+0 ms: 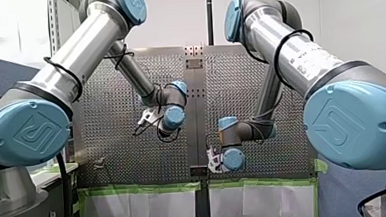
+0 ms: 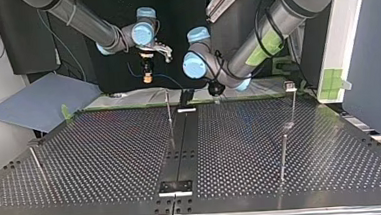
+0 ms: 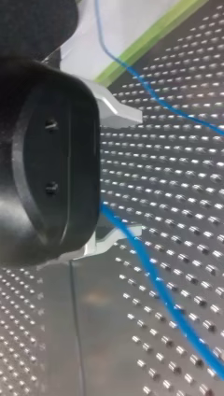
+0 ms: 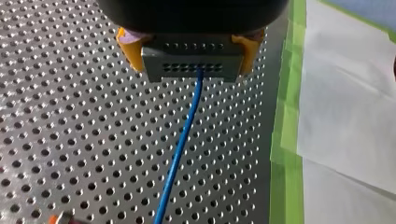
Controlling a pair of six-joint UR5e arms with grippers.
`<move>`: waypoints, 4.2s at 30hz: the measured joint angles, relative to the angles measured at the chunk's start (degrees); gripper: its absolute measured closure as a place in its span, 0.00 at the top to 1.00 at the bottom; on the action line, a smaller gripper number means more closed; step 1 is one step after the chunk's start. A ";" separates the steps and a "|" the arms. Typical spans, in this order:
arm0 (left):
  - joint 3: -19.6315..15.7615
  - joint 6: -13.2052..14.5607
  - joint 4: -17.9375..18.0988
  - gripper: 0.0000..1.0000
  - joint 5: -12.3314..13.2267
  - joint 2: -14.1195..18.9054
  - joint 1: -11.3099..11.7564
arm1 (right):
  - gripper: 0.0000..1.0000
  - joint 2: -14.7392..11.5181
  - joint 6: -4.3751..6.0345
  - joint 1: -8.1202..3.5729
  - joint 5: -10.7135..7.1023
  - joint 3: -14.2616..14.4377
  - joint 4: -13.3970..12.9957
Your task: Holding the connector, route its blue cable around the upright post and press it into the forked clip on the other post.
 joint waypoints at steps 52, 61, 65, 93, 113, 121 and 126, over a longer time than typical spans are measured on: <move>-2.97 -13.02 14.27 1.00 12.29 -5.04 -1.86 | 0.38 0.02 -1.81 -1.19 -13.37 -0.56 -0.13; -3.00 -9.43 15.21 1.00 11.78 -5.04 -2.41 | 0.38 0.03 -1.84 -1.19 -16.22 -0.80 -0.10; -3.00 -7.60 15.29 1.00 11.77 -5.04 -2.46 | 0.38 0.04 -1.84 -1.19 -16.90 -0.89 0.05; -2.92 -5.18 19.13 1.00 10.40 -9.59 -2.18 | 0.38 0.10 -2.29 -1.78 -18.03 -1.23 0.47; -5.68 -10.58 22.45 0.00 13.76 -9.61 -2.33 | 0.38 0.10 -2.64 -2.04 -18.13 -1.58 0.94; -6.12 -13.35 25.30 0.00 15.88 -9.61 -2.14 | 0.38 0.09 -2.80 -2.06 -18.15 -1.67 1.12; -6.13 -15.85 26.93 0.00 16.20 -9.61 -2.05 | 0.38 0.09 -2.83 -2.07 -18.05 -1.67 1.32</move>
